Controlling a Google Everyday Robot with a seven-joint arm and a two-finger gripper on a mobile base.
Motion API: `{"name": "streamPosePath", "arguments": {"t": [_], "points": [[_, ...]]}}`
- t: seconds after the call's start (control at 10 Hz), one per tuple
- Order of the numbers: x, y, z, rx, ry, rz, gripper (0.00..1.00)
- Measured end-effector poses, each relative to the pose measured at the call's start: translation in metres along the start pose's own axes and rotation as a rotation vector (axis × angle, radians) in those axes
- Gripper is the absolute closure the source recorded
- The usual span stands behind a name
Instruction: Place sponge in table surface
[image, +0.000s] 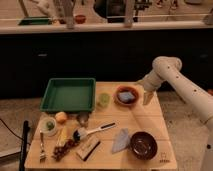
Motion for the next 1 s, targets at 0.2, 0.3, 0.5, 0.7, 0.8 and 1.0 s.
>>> {"name": "streamPosePath", "arguments": {"t": [0.2, 0.3, 0.5, 0.7, 0.8, 1.0], "points": [[-0.004, -0.005, 0.004, -0.008, -0.021, -0.025, 0.2], [-0.008, -0.01, 0.009, -0.015, -0.035, -0.041, 0.2], [-0.012, -0.018, 0.016, -0.029, -0.051, -0.055, 0.2], [-0.015, -0.025, 0.021, -0.039, -0.066, -0.063, 0.2], [-0.017, -0.028, 0.024, -0.041, -0.073, -0.065, 0.2], [-0.022, -0.035, 0.032, -0.051, -0.087, -0.073, 0.2]]}}
